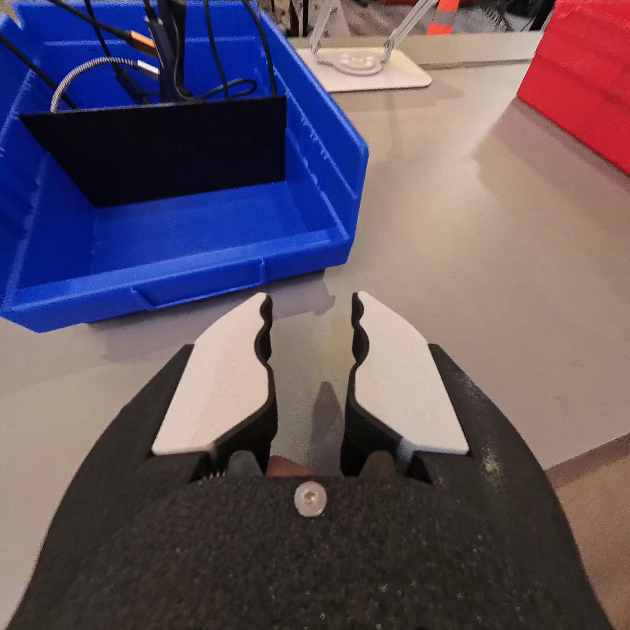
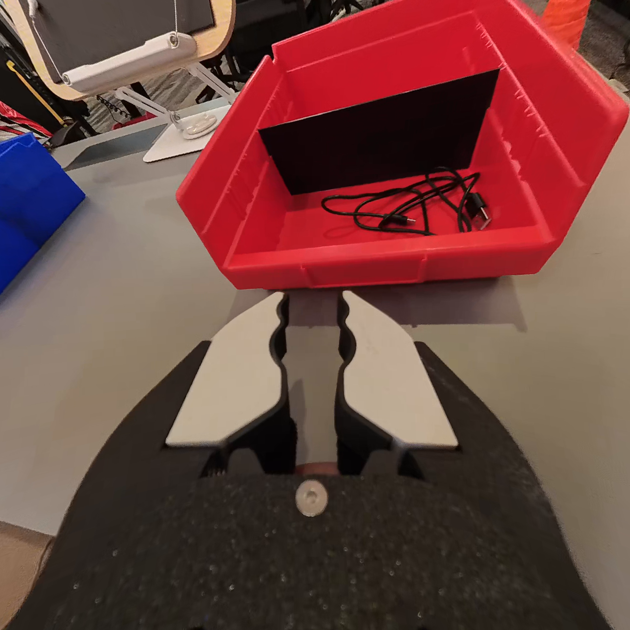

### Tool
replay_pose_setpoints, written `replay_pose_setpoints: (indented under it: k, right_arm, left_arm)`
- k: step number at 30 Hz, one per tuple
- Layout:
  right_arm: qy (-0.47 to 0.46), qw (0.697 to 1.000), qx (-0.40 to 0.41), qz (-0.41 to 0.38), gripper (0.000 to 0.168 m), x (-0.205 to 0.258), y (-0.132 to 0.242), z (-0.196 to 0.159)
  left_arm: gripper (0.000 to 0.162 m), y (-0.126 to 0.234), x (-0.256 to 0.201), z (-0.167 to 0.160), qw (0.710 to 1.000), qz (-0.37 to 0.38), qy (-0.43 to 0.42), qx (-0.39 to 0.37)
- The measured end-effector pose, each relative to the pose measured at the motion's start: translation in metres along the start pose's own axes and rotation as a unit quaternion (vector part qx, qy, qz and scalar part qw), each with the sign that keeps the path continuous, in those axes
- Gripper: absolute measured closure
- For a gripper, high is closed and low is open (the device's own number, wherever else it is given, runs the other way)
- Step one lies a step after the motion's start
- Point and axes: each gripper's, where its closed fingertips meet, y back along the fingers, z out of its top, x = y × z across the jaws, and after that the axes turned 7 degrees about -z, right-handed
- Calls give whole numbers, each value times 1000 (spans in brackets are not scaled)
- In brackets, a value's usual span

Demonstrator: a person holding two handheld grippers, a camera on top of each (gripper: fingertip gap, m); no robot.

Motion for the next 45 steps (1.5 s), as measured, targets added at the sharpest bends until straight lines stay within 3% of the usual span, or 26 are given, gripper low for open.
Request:
replay_pose_setpoints:
  k: [4,8,14,21,29,31,39,43,45]
  right_arm:
    - [-8,1000,-2,5,142,0,1,1]
    - [-12,1000,-1,10,142,2,-1,1]
    - [-9,1000,4,27,142,14,-4,0]
    - [7,1000,7,30,142,22,-1,-4]
    - [-13,999,14,32,142,14,3,-7]
    - [-17,999,17,37,142,15,3,-8]
    - [-14,998,39,56,142,24,-1,-16]
    - [-15,997,47,67,142,30,-2,-19]
    - [-18,996,48,72,142,33,-2,-19]
  left_arm:
    - [119,5,-4,22,999,-29,24,-30]
    - [127,0,19,72,1000,-9,17,-24]
    - [132,-76,69,118,982,-44,104,153]
    - [125,-150,147,141,954,17,211,210]
    - [119,-176,172,126,944,82,161,275]
    - [139,-172,187,120,939,117,139,292]
    - [147,-163,177,113,944,29,123,306]
    - [145,-161,165,96,927,-9,129,353]
    - [148,-165,165,95,927,-15,156,342]
